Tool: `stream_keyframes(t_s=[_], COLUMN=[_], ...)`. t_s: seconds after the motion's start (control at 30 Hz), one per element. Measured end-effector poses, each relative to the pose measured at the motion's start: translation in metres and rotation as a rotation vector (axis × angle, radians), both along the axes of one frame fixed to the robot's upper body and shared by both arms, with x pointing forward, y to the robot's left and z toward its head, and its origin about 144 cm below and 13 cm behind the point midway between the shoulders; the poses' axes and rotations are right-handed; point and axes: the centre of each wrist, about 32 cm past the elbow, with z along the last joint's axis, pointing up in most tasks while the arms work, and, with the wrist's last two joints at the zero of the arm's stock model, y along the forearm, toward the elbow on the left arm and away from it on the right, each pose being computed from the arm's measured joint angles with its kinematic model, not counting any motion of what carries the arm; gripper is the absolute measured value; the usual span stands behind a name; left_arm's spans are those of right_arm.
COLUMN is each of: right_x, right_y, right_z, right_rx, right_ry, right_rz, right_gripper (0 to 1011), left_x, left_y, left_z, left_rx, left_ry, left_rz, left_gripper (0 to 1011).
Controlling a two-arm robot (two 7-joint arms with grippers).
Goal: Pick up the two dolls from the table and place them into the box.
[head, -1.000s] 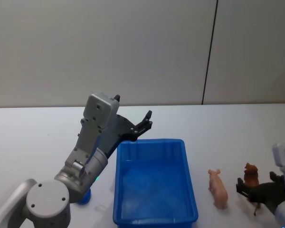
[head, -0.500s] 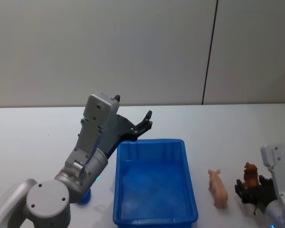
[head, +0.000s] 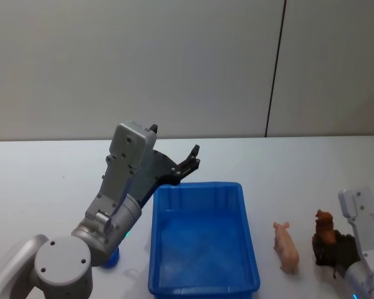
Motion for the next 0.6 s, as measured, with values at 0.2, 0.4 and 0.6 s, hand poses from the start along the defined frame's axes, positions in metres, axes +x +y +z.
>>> stream_keyframes(t_s=[0.2, 0.4, 0.6], right_x=[-0.001, -0.002, -0.001], right_y=[0.0, 0.0, 0.0], right_z=[0.002, 0.006, 0.014], right_rx=[-0.011, -0.017, -0.01], right_ry=[-0.053, -0.114, -0.193], right_rz=[-0.004, -0.002, 0.014], right_gripper=[367, 367, 367], left_x=[0.0, 0.0, 0.0], left_y=[0.0, 0.0, 0.0], left_z=[0.0, 0.0, 0.0], left_rx=[0.0, 0.0, 0.0], left_ry=[0.0, 0.0, 0.0], left_rz=[0.0, 0.0, 0.0], left_gripper=[1000, 1000, 1000])
